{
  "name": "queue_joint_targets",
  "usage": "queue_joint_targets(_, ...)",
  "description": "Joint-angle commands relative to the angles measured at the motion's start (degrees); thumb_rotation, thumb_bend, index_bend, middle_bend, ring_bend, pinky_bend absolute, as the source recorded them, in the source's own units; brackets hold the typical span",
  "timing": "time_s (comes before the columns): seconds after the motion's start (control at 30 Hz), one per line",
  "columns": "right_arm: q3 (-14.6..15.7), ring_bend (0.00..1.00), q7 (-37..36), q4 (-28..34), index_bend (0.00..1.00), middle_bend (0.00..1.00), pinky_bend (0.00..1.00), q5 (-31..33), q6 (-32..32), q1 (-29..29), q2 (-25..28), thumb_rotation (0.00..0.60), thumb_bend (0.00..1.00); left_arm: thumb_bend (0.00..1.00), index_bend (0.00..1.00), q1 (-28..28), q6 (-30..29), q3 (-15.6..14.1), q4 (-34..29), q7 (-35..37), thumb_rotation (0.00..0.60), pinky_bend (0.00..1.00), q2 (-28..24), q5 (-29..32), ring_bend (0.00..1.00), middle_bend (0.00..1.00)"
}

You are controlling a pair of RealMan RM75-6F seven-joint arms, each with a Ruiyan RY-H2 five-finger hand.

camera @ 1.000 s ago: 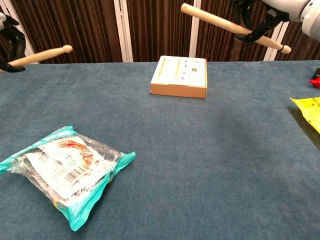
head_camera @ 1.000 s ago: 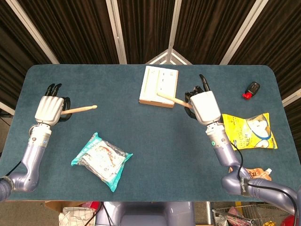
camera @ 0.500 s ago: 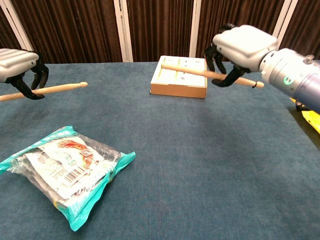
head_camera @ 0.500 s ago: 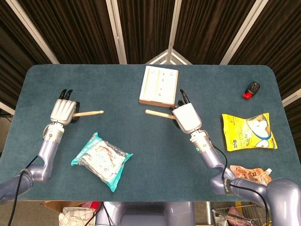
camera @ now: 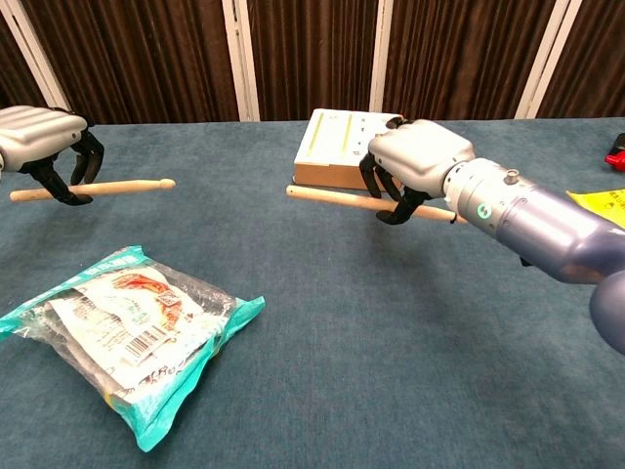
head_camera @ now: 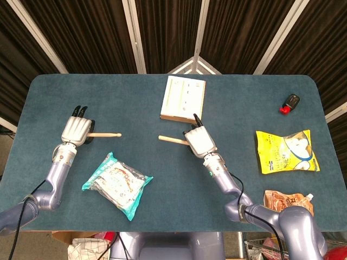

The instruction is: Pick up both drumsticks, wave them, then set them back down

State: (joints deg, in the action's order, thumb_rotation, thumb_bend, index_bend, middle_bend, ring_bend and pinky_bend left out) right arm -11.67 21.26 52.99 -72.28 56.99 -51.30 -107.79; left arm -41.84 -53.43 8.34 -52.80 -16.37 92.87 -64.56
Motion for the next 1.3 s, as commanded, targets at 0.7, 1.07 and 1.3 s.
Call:
queue_joint_targets(0.7, -10.61, 0.11, 12.61, 29.60, 0.03, 0.12, 0.00, 16.80, 4.99, 5.76, 15.45, 0.600, 0.31, 0.39, 0.17, 2.90, -1.86, 1.82, -20.05, -1.00, 0.600, 0.00, -12.40, -0.27, 0.00, 0.13)
queue_joint_targets(1.07, -2.05, 0.08, 5.74, 52.31, 0.02, 0.10, 0.00, 3.59, 18.80, 20.79, 32.05, 0.600, 0.31, 0.37, 0.10, 22.19, -25.68, -6.38, -61.17, -8.38, 0.600, 0.00, -35.44, -4.61, 0.00, 0.05)
queue_joint_targets(1.3, 5.51, 0.08, -2.08, 55.17, 0.03, 0.10, 0.00, -4.44, 23.17, 28.49, 36.90, 0.600, 0.31, 0.37, 0.09, 31.60, -36.72, -11.46, -64.24, -12.72, 0.600, 0.00, -35.83, -6.68, 0.00, 0.04)
